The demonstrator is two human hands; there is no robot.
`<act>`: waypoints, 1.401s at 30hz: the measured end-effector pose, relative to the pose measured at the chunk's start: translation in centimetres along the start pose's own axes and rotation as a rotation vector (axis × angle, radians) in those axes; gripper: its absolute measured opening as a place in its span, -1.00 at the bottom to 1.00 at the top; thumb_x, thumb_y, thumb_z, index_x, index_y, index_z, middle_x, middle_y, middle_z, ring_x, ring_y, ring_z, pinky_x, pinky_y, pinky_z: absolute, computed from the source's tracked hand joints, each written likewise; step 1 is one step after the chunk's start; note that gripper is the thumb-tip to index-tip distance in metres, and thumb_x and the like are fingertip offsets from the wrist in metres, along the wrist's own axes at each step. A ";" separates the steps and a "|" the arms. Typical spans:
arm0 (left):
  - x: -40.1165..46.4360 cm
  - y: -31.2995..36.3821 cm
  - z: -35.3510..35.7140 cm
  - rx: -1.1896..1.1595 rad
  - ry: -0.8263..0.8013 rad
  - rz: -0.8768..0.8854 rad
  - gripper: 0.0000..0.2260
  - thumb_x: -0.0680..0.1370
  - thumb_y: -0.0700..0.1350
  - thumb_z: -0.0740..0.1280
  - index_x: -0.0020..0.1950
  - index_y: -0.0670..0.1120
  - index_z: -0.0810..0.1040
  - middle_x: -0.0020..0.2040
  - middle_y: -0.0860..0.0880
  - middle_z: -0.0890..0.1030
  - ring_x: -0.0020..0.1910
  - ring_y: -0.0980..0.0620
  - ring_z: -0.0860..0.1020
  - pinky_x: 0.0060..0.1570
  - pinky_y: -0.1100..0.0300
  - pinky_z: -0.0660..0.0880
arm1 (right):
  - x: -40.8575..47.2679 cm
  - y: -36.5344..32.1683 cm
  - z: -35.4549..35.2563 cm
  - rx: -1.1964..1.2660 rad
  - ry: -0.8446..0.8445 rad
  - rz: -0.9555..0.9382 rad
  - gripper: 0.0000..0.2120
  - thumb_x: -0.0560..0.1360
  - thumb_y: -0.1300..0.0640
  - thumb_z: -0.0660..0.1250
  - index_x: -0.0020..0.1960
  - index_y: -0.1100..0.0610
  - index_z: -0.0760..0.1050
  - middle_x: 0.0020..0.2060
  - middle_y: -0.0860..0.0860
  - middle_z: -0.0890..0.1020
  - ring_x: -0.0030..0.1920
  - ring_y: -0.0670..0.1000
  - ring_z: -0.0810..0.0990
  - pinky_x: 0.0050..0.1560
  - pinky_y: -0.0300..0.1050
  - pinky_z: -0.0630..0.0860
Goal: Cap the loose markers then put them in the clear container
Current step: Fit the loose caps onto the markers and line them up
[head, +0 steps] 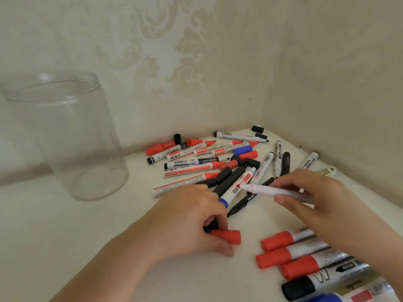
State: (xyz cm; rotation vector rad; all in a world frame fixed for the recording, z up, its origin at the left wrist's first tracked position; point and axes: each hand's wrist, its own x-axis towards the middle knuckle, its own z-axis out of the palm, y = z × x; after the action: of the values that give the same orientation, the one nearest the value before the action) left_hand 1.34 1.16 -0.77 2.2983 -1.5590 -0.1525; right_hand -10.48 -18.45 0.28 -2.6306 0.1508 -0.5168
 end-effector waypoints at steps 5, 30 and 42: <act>-0.3 0.1 -0.5 -0.200 0.037 -0.079 -0.70 0.23 0.23 0.45 -0.11 0.19 0.57 -0.29 0.12 0.47 -0.23 0.18 0.44 -0.30 0.32 0.36 | 0.0 0.3 0.1 0.006 0.004 0.031 -0.85 0.42 0.15 0.37 -0.13 -0.11 0.56 -0.10 -0.26 0.53 -0.10 -0.20 0.49 -0.14 -0.45 0.35; 0.7 -1.9 0.7 -0.179 0.311 -0.338 -0.82 0.48 -0.14 0.36 -0.02 0.14 0.57 -0.25 0.25 0.58 -0.19 0.32 0.52 -0.22 0.57 0.34 | -0.3 2.4 -4.1 0.107 0.250 0.339 -0.82 0.45 0.13 0.35 -0.17 -0.17 0.51 -0.26 -0.18 0.60 -0.29 -0.22 0.52 -0.31 -0.27 0.31; 0.9 -1.7 0.4 -0.303 0.402 -0.279 -0.72 0.56 -0.14 0.18 0.06 0.28 0.45 0.01 0.23 0.45 -0.04 0.31 0.43 -0.11 0.48 0.31 | -0.2 1.4 -2.7 0.033 0.087 0.194 -0.84 0.46 0.11 0.33 -0.13 -0.18 0.50 -0.26 -0.23 0.56 -0.21 -0.34 0.46 -0.30 -0.47 0.35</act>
State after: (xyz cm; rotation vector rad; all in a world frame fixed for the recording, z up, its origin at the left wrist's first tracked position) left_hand 3.07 0.81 -1.65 2.1283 -0.9462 0.0056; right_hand -11.76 -20.78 1.79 -2.5283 0.4165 -0.5611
